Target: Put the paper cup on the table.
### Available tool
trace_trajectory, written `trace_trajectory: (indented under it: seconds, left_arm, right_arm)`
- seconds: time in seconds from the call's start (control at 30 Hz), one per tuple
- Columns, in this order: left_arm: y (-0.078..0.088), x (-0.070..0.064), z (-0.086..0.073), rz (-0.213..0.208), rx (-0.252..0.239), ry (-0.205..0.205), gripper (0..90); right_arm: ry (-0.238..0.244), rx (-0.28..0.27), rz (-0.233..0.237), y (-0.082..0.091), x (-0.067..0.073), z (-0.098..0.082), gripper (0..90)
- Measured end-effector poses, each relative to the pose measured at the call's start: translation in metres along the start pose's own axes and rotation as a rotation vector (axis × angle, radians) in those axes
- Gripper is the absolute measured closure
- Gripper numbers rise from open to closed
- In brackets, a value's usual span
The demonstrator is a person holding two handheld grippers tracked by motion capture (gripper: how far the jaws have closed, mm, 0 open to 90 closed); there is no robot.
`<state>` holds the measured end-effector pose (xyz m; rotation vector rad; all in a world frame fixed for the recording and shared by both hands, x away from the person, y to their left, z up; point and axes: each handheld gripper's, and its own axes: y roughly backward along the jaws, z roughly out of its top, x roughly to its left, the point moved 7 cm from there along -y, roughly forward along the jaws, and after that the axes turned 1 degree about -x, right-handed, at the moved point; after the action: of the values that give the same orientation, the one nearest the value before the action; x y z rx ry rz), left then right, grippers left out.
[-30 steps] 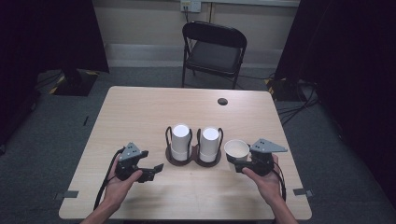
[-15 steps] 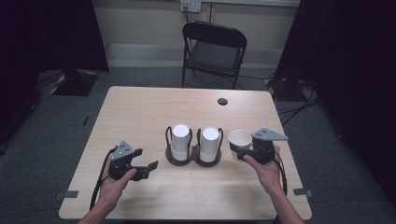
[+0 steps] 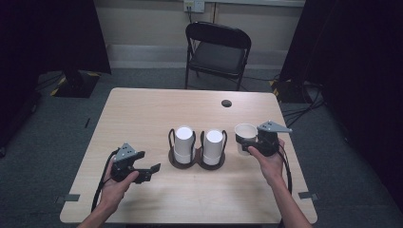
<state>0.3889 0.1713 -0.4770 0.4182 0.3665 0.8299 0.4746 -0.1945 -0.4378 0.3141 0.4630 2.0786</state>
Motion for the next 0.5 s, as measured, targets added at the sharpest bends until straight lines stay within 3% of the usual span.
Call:
trace_trajectory:
  seconds: [0.27,0.37,0.5]
  left_arm:
    - [-0.005,0.003,-0.002,0.006,0.011,0.014,18.5]
    - [-0.006,0.002,-0.001,0.003,0.007,0.006,18.6]
    - [-0.006,0.003,-0.001,0.003,0.009,-0.004,18.6]
  right_arm:
    - [-0.002,0.012,-0.046,-0.017,-0.015,0.002,27.3]
    - [0.029,0.026,-0.072,-0.023,-0.018,0.002,27.0]
    - [0.002,0.025,-0.089,-0.033,-0.025,0.002,26.9]
